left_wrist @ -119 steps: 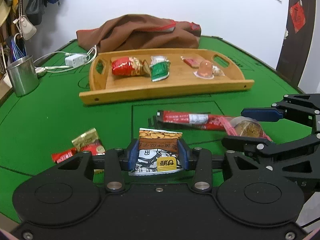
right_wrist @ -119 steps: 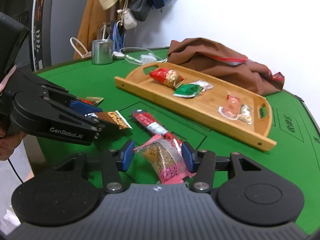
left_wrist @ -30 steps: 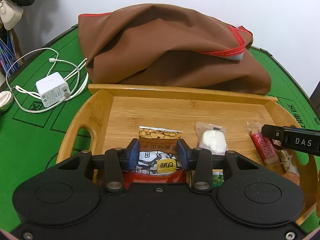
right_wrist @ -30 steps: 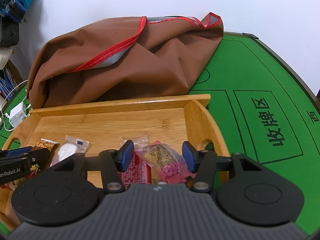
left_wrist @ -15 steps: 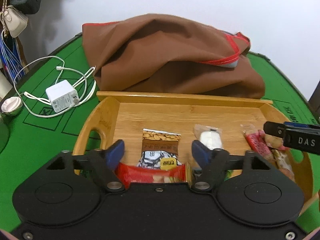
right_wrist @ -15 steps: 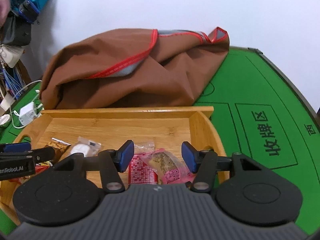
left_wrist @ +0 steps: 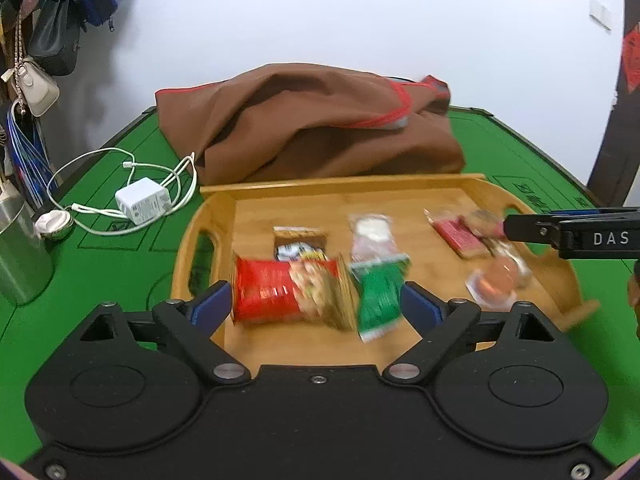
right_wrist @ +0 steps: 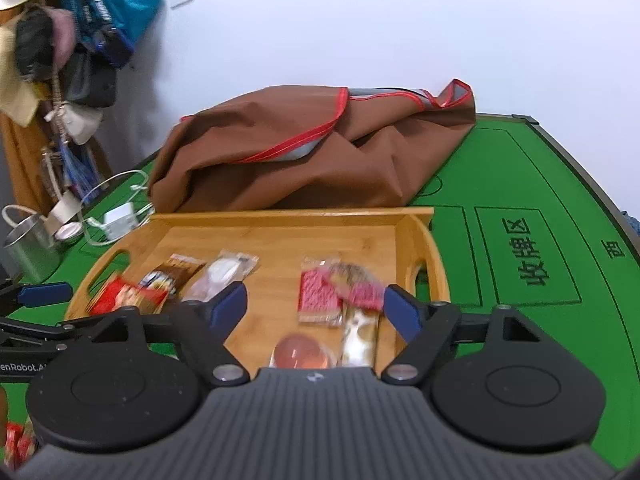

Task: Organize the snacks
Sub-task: 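Move both grippers back toward the remaining snacks, then grasp the brown chocolate bar with the left gripper while the right gripper grasps the Biscoff packet, then carry the chocolate bar and Biscoff packet with both grippers over the tray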

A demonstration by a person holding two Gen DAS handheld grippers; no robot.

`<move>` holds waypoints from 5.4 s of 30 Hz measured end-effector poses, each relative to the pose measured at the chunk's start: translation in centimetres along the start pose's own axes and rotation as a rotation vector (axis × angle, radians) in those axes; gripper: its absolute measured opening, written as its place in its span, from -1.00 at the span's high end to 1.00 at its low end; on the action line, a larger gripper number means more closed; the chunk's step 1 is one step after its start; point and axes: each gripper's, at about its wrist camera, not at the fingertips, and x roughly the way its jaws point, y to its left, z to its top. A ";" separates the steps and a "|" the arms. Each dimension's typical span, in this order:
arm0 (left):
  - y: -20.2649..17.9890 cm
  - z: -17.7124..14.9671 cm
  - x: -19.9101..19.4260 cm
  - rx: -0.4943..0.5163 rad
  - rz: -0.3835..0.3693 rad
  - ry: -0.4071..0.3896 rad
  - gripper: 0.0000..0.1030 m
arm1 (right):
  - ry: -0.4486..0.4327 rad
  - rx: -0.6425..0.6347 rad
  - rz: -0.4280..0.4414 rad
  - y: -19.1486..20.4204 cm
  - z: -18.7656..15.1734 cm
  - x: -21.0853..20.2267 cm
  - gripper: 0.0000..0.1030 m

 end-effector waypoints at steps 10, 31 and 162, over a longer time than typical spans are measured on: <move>-0.2 -4.7 -4.6 -0.005 -0.013 -0.028 -0.83 | -0.015 -0.033 0.063 0.8 -4.5 -3.9 -0.80; 0.5 -12.5 -11.9 -0.041 0.042 -0.096 -0.99 | -0.015 -0.175 0.107 3.6 -12.6 -10.1 -0.99; 2.2 -1.7 -8.1 -0.143 -0.030 -0.074 0.57 | 0.042 0.173 -0.012 0.3 -2.7 -5.9 0.25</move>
